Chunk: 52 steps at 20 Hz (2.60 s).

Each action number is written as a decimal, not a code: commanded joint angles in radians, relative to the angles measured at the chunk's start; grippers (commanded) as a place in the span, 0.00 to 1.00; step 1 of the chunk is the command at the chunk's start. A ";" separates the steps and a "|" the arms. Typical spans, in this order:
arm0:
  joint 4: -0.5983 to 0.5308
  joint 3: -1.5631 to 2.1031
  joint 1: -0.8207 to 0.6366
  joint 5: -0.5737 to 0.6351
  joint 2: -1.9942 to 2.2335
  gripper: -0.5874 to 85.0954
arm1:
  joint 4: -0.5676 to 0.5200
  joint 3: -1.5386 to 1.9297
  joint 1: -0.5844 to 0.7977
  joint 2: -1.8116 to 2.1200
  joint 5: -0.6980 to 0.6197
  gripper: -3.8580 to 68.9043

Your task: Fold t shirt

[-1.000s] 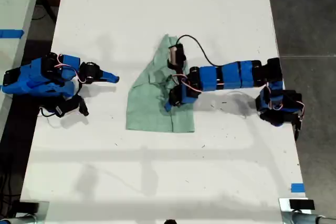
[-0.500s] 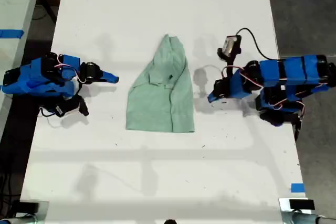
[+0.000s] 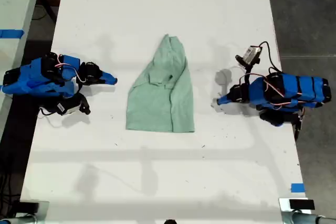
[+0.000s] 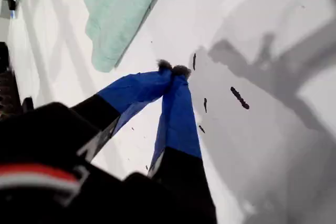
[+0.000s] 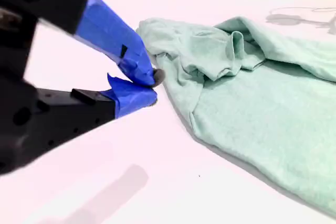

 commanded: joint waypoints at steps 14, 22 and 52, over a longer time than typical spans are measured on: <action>-0.005 0.017 0.026 -0.028 0.006 0.01 | 0.075 0.057 -0.003 0.020 0.057 0.04; -0.005 0.028 0.023 -0.035 0.006 0.01 | 0.077 0.057 -0.011 0.020 0.069 0.04; -0.006 0.041 -0.015 -0.057 0.005 0.01 | 0.083 0.057 -0.015 0.020 0.084 0.04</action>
